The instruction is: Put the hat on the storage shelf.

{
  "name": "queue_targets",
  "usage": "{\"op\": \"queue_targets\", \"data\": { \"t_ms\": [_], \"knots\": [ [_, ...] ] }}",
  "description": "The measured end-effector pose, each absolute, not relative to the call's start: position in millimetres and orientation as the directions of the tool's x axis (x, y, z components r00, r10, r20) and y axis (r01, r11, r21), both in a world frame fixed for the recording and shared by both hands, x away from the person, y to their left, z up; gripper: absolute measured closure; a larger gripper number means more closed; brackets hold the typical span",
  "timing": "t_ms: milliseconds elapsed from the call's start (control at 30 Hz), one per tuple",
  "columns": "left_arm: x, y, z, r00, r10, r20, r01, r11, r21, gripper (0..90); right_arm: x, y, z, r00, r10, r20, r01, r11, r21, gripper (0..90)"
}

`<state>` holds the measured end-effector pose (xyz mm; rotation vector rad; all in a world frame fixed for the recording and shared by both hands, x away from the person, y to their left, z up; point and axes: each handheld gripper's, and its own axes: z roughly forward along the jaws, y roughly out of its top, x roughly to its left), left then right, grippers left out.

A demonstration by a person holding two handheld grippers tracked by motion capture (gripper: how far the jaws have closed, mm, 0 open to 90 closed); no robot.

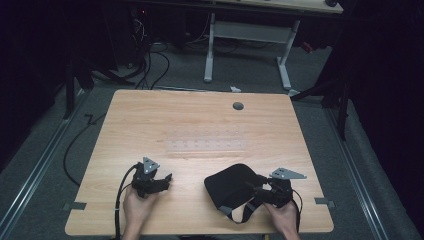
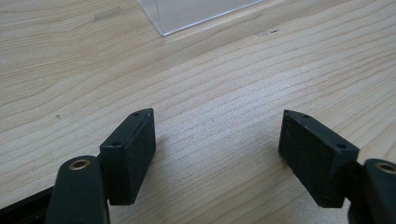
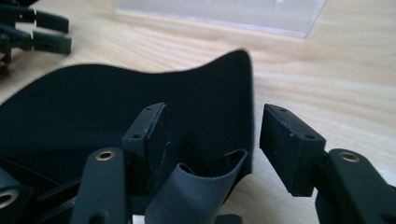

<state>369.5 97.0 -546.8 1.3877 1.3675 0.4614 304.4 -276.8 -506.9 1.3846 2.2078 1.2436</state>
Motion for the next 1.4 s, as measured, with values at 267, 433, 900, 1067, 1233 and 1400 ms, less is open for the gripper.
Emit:
{"op": "queue_targets", "data": {
  "t_ms": [267,433,900,1067,1233,1400],
  "knots": [
    [369.5,96.9,-546.9,0.263,0.881,-0.393,0.461,0.243,0.854,27.7,307.3,-273.0,-517.6,-0.531,0.814,0.234,0.635,0.2,0.746,45.2],
    [369.5,96.9,-546.9,0.263,0.881,-0.393,0.461,0.243,0.853,27.7,307.9,-271.6,-521.0,-0.549,0.801,0.239,0.636,0.215,0.741,50.7],
    [369.4,96.7,-546.9,0.263,0.881,-0.393,0.461,0.243,0.853,27.6,303.9,-272.4,-518.5,-0.62,0.735,0.276,0.603,0.222,0.766,75.8],
    [369.5,96.4,-546.9,0.263,0.88,-0.395,0.46,0.245,0.853,27.7,302.8,-273.4,-516.5,-0.634,0.712,0.3,0.59,0.196,0.783,80.6],
    [369.8,96.1,-546.9,0.262,0.88,-0.396,0.46,0.247,0.853,27.8,302.8,-273.8,-513.5,-0.646,0.694,0.318,0.586,0.184,0.789,82.6],
    [369.7,96.0,-546.8,0.267,0.879,-0.395,0.46,0.244,0.854,28.4,303.4,-270.8,-505.4,-0.662,0.691,0.291,0.568,0.209,0.796,83.0]
  ]
}}
